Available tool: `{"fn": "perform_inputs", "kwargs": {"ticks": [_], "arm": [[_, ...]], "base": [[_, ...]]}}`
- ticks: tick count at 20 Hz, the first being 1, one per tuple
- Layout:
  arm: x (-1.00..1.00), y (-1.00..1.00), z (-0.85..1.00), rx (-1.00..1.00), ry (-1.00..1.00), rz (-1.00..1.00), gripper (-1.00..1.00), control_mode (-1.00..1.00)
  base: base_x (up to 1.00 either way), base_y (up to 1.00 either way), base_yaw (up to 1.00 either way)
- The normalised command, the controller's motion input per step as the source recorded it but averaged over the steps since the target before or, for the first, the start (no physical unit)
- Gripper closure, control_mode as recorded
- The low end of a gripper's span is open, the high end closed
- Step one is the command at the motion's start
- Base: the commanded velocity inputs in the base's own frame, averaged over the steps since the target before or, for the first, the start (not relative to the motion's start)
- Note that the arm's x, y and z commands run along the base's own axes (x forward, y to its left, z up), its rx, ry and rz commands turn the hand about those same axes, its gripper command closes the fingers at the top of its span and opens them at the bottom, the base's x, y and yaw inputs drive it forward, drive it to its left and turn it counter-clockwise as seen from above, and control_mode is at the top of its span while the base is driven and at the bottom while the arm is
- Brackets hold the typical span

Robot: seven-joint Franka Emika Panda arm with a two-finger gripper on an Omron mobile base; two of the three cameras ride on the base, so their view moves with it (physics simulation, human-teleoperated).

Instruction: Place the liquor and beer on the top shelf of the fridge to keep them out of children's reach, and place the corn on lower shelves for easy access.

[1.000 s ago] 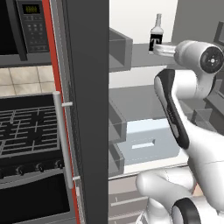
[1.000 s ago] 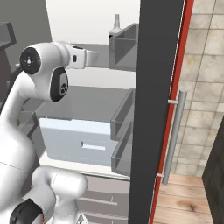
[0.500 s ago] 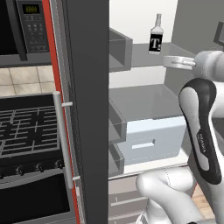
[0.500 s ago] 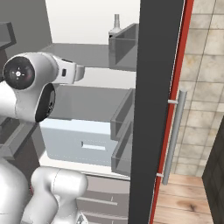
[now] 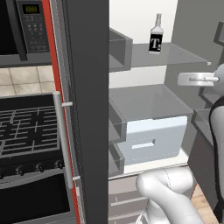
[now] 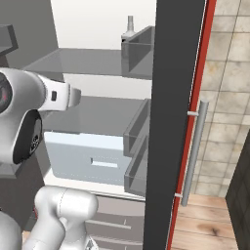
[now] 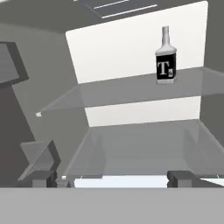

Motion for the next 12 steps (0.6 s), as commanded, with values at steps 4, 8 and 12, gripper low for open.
{"fn": "perform_inputs", "kwargs": {"ticks": [4, 8, 12], "arm": [[-0.58, 0.05, -0.22, -0.14, 0.13, 0.00, -1.00, -1.00], [-0.20, 0.02, -0.36, -0.17, 0.16, -0.01, -1.00, -1.00], [0.00, 0.00, -0.45, -0.16, 0.11, -0.03, -1.00, -1.00]], "base": [[0.00, 0.00, 0.00], [0.00, 0.00, 0.00], [0.00, 0.00, 0.00]]}}
